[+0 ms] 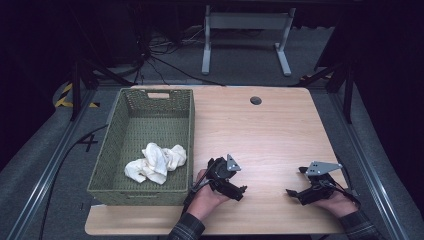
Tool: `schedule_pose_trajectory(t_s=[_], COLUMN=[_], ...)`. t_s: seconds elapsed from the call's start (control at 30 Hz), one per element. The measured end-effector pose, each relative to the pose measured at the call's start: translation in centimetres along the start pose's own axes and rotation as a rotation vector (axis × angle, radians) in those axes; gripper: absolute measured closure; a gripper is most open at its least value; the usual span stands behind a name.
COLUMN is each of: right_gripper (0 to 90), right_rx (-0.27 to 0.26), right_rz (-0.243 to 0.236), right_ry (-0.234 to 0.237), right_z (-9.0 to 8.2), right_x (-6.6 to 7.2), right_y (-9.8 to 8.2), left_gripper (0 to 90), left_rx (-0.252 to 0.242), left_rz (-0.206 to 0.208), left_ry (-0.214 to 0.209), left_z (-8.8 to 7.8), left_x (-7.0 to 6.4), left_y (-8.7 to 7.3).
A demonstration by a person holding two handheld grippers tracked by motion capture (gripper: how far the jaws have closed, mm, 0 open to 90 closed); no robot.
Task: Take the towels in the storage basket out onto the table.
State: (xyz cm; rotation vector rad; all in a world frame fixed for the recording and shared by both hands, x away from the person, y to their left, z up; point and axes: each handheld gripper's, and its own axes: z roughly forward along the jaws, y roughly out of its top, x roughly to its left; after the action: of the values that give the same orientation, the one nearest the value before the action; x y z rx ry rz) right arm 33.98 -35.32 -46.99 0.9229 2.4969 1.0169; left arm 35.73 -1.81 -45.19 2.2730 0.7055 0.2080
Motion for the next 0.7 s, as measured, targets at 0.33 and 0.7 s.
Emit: schedule_pose_trajectory(t_s=[0.33,0.7], right_gripper=[0.4,0.2], right_rx=[0.001,0.002], right_rz=[-0.003,-0.002], right_ry=[0.002,0.000], right_z=[0.0,0.0], right_x=[0.0,0.0], right_y=[0.0,0.0], left_gripper=[2.9,3.2], left_rx=[0.008,0.015], left_rz=[0.015,-0.003], left_ry=[0.011,0.004], left_z=[-0.6,-1.0], left_x=[-0.1,0.1], left_y=[0.7,1.2])
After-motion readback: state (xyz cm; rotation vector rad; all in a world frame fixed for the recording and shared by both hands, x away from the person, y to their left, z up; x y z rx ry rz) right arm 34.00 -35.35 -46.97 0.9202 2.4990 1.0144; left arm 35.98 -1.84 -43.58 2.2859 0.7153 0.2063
